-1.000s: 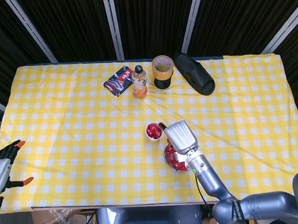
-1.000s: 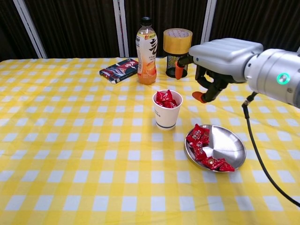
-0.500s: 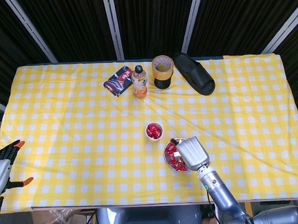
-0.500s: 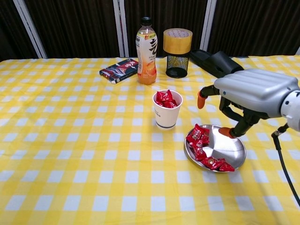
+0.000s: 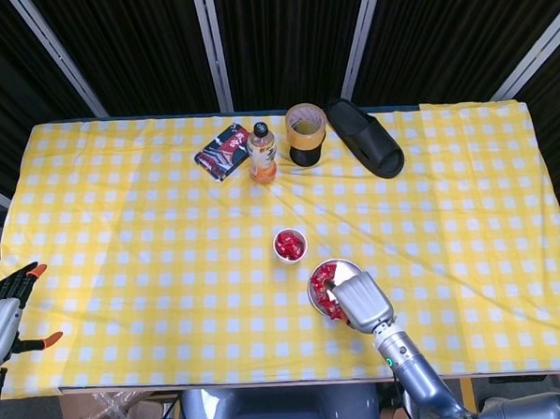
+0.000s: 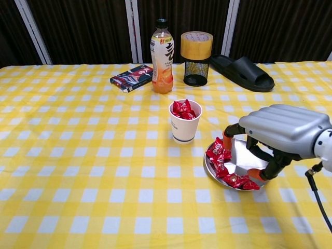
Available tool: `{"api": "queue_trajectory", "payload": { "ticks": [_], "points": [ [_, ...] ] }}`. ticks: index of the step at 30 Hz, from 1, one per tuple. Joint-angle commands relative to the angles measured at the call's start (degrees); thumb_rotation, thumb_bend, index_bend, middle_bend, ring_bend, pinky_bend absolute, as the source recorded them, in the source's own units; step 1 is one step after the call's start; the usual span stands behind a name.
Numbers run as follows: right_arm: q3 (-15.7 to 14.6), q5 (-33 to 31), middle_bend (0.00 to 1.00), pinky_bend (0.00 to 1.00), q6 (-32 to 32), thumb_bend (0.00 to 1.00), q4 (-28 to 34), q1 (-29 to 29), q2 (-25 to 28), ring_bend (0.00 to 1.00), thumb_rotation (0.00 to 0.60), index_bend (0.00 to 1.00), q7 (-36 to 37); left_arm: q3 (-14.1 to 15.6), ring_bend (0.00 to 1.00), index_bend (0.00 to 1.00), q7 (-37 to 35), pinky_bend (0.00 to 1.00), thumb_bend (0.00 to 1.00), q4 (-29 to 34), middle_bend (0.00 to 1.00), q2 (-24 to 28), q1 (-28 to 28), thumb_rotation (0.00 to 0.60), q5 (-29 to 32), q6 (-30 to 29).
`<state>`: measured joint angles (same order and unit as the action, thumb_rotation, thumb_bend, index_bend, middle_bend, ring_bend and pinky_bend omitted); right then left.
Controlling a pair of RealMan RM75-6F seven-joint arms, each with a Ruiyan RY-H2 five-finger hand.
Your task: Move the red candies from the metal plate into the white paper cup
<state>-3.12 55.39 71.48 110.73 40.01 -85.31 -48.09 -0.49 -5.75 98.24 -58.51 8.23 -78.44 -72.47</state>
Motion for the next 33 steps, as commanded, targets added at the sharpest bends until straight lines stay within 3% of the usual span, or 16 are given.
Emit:
{"api": "queue_trajectory", "payload": {
  "ticks": [1, 33],
  "points": [
    [-0.4, -0.2, 0.83, 1.0, -1.1, 0.37, -0.5, -0.1, 0.0, 0.94, 0.6, 0.35, -0.1, 0.0, 0.0, 0.02, 0.0, 0.0, 0.06, 0.0, 0.0, 0.0, 0.0, 0.6, 0.1, 0.0],
    [0.3, -2.0, 0.83, 1.0, -5.4, 0.37, -4.3, -0.6, -2.6, 0.94, 0.6, 0.37, -0.6, -0.2, 0.0, 0.02, 0.3, 0.0, 0.06, 0.1, 0.0, -0.1, 0.0, 0.6, 0.6, 0.2]
  ]
}}
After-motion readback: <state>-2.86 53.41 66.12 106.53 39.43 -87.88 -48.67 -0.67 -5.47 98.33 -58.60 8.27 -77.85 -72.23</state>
